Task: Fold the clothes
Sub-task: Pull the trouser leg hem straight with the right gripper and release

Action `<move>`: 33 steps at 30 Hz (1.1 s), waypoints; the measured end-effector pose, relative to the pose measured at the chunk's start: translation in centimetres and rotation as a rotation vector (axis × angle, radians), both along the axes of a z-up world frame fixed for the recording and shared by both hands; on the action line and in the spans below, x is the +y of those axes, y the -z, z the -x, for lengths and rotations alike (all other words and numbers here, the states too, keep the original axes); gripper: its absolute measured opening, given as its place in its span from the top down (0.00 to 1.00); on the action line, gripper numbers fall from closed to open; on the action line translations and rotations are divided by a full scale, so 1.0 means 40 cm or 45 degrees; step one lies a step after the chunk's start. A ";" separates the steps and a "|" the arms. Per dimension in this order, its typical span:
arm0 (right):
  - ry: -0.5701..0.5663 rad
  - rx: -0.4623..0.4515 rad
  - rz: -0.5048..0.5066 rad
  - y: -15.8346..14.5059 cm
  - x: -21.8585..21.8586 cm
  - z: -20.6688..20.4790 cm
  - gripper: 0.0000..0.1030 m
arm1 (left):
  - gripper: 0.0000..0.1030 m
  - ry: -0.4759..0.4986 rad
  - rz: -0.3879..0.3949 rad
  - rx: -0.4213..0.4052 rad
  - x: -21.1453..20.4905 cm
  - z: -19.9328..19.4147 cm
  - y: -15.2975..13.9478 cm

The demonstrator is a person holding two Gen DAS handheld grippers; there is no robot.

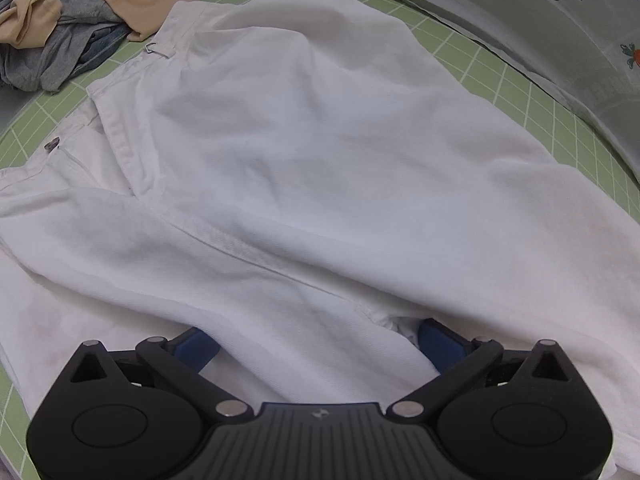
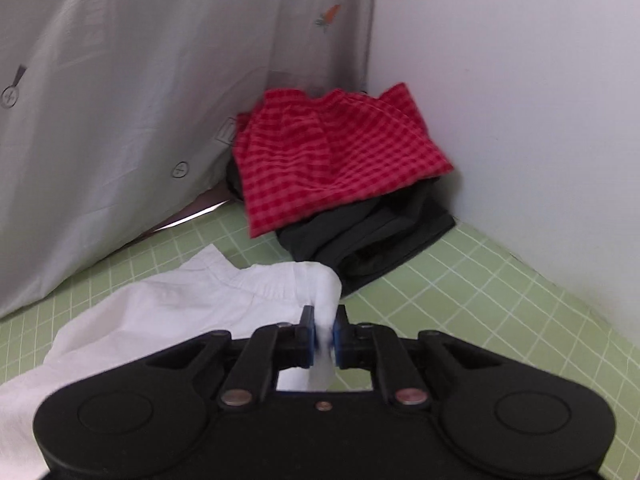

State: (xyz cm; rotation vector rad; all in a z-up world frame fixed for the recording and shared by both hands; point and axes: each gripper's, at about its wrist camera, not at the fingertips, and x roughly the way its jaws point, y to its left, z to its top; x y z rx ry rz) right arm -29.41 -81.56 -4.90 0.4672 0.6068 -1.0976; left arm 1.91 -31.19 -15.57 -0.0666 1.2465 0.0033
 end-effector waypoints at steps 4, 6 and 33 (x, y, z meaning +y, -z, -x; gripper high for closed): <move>0.098 0.271 -0.123 0.104 -0.022 0.011 0.76 | 0.00 0.001 0.017 0.030 0.007 -0.005 -0.002; 0.089 0.308 -0.116 0.119 -0.004 0.010 0.55 | 0.00 0.001 0.049 0.070 0.018 -0.010 -0.006; -0.091 -0.104 -0.522 0.172 0.000 -0.609 0.28 | 0.03 -0.357 0.087 -0.145 0.104 -0.604 -0.127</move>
